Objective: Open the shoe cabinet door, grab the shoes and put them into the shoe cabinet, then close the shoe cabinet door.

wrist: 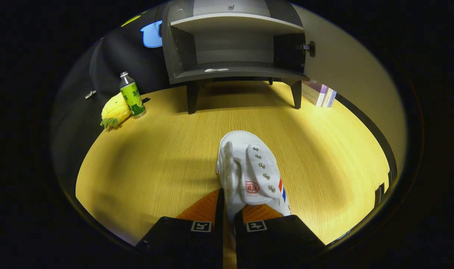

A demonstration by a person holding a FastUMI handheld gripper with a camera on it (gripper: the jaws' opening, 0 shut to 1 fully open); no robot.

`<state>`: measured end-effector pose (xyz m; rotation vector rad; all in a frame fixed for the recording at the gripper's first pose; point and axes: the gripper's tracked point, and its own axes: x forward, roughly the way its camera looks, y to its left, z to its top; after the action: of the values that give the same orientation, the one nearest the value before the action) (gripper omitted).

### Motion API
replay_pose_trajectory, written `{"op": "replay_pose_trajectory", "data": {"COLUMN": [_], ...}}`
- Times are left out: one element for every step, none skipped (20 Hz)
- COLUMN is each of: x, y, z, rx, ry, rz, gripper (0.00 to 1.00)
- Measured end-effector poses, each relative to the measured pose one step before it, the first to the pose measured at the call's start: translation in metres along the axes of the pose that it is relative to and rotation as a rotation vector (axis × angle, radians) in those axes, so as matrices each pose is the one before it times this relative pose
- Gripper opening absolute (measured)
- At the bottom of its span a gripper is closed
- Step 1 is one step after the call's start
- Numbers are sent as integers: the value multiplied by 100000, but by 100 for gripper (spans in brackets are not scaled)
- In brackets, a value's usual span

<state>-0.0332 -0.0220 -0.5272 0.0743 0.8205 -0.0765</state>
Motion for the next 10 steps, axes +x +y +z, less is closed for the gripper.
{"op": "replay_pose_trajectory", "data": {"x": [250,293,651,394,343,324,423,289,218,191], "y": [-13,-39,-65,-45,-137,-65,-34,-99,-58,60], "z": [370,392,445,401,339,198,364,282,208,263], "rx": [268,370,367,358,263,274,221,371,358,297], "ry": [-917,-1126,-1164,-1460,-1358,-974,-743,-620,-718,-767], "rz": [-10,8,70,-17,-284,-113,-133,-235,-75,212], "gripper": [18,19,19,19,19,19,19,19,19,19]}}
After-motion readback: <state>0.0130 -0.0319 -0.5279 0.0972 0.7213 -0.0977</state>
